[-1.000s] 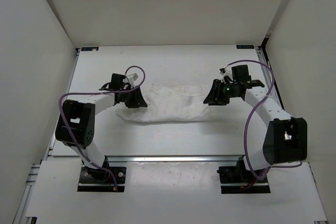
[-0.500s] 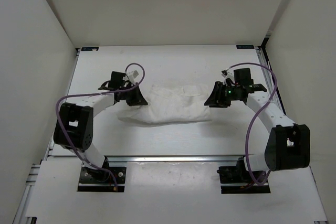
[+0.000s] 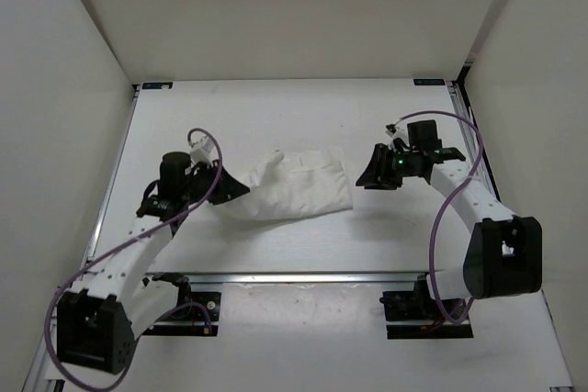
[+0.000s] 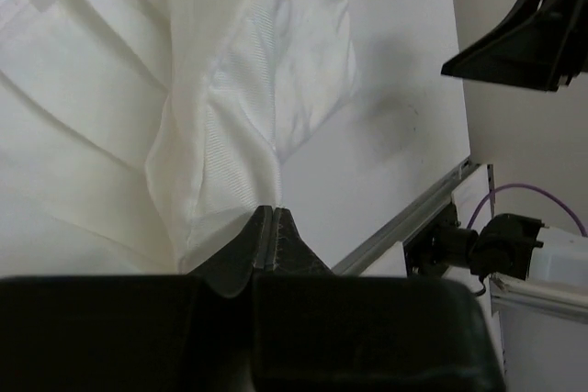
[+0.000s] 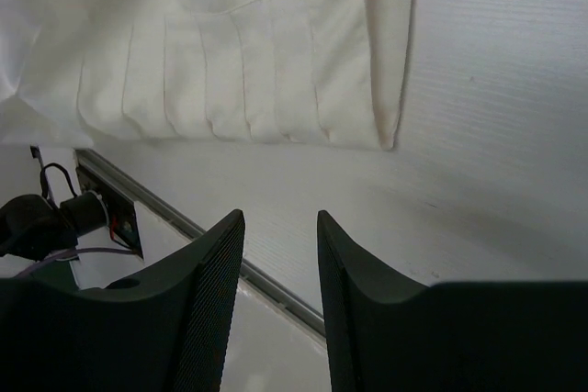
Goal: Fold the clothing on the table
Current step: Fold the skirt
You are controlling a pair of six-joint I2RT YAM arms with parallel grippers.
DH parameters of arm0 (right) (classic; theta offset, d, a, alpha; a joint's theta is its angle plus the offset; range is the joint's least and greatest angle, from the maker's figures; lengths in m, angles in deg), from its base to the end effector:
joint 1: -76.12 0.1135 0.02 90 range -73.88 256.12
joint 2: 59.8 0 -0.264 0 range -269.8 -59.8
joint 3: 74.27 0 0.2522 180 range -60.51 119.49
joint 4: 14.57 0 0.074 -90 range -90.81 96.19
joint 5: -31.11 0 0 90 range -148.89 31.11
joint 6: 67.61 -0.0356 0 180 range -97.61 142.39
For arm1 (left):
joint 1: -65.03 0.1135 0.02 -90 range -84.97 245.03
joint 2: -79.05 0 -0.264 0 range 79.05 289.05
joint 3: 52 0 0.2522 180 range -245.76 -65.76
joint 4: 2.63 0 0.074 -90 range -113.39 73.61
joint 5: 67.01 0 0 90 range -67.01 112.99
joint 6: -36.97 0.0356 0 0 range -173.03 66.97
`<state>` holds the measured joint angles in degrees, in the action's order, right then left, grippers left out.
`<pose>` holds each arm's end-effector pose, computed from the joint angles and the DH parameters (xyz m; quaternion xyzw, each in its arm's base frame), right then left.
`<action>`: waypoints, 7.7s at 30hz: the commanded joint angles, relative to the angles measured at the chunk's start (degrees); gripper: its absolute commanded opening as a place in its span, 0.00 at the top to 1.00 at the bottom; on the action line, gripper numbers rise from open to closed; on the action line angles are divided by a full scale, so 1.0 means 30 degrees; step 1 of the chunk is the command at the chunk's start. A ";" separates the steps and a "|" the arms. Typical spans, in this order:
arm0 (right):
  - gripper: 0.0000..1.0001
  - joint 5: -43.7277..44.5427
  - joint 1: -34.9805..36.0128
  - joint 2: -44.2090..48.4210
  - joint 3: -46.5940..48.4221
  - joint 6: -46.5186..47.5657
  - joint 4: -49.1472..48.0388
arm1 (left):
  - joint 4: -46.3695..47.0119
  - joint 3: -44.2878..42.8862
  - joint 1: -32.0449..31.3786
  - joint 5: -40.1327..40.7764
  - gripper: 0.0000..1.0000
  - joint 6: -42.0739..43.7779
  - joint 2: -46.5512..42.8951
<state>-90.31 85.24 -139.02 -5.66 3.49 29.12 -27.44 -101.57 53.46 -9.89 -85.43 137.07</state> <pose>0.2729 0.0626 0.2416 -0.0046 0.9200 0.3215 0.2239 0.2082 -0.0624 0.2434 -0.0203 0.8543 -0.4015 0.3294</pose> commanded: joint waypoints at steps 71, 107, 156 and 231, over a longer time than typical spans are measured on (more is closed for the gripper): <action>0.56 0.0075 0.0825 -0.6522 0.7613 0.4745 0.2795 | -0.0127 0.0980 0.4122 0.4076 0.56 0.5265 0.7847; 0.54 -0.4408 0.4253 -1.4432 1.2950 0.7295 0.1889 | -0.1677 0.1273 0.4532 0.4369 1.00 0.4971 0.6940; 1.00 -0.0605 0.0006 -0.6349 1.0808 0.4368 0.0364 | -0.3319 -1.6375 0.1222 0.0213 1.00 0.2835 1.3375; 0.96 -0.2446 0.0005 -1.3112 1.2796 0.2490 -0.0895 | 0.3419 -0.6107 0.1953 0.7413 1.00 -0.1123 1.1592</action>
<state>-99.34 85.90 -176.37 28.62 10.77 26.37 -18.02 -116.89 59.10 6.30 -90.02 169.57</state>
